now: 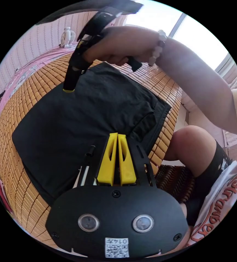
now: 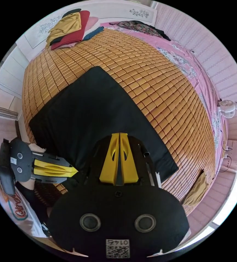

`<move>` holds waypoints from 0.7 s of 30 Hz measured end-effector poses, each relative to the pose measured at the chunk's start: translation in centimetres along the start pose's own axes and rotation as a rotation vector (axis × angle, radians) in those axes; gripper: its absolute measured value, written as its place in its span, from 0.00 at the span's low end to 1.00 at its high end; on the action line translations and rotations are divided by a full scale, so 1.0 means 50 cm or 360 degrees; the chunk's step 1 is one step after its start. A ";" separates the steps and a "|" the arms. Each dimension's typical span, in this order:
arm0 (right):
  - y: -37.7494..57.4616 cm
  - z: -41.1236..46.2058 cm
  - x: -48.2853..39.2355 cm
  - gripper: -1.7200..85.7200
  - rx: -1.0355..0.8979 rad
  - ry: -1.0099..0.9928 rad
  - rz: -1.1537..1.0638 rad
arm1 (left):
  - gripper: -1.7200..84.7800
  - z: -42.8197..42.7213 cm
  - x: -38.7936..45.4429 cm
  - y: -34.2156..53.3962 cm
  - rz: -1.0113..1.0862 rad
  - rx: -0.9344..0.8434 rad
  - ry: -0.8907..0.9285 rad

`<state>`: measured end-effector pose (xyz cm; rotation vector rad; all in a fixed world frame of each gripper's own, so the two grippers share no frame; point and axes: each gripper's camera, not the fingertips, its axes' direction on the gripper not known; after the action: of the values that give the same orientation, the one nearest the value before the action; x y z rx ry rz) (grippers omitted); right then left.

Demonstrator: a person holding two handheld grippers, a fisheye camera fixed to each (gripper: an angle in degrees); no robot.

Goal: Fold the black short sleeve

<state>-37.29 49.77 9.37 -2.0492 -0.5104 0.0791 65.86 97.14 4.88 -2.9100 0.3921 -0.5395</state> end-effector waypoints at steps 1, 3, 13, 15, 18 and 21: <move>-0.045 0.024 0.004 0.01 -0.0108 0.0014 -0.0050 | 0.01 0.000 -0.002 -0.001 -0.0023 0.0008 0.0027; -0.097 0.092 0.002 0.01 -0.0353 0.0011 -0.0144 | 0.01 0.001 -0.007 -0.002 -0.0068 0.0025 0.0081; -0.258 0.111 0.039 0.01 -0.0578 0.0041 -0.0186 | 0.01 -0.004 0.031 -0.008 0.0012 0.0027 0.0079; -0.264 0.116 0.040 0.01 -0.0634 0.0022 -0.0236 | 0.01 -0.006 0.043 -0.007 0.0036 0.0033 0.0049; -0.264 0.109 0.059 0.01 -0.0595 0.0064 -0.0206 | 0.01 -0.008 0.054 -0.004 0.0036 0.0040 0.0046; -0.252 0.156 0.082 0.01 -0.0541 0.0016 -0.0142 | 0.01 -0.011 0.054 0.000 -0.0010 0.0038 0.0089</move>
<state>-39.65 63.14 16.62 -2.3519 -0.6432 -0.0766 68.10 96.33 6.30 -2.8795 0.3811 -0.6233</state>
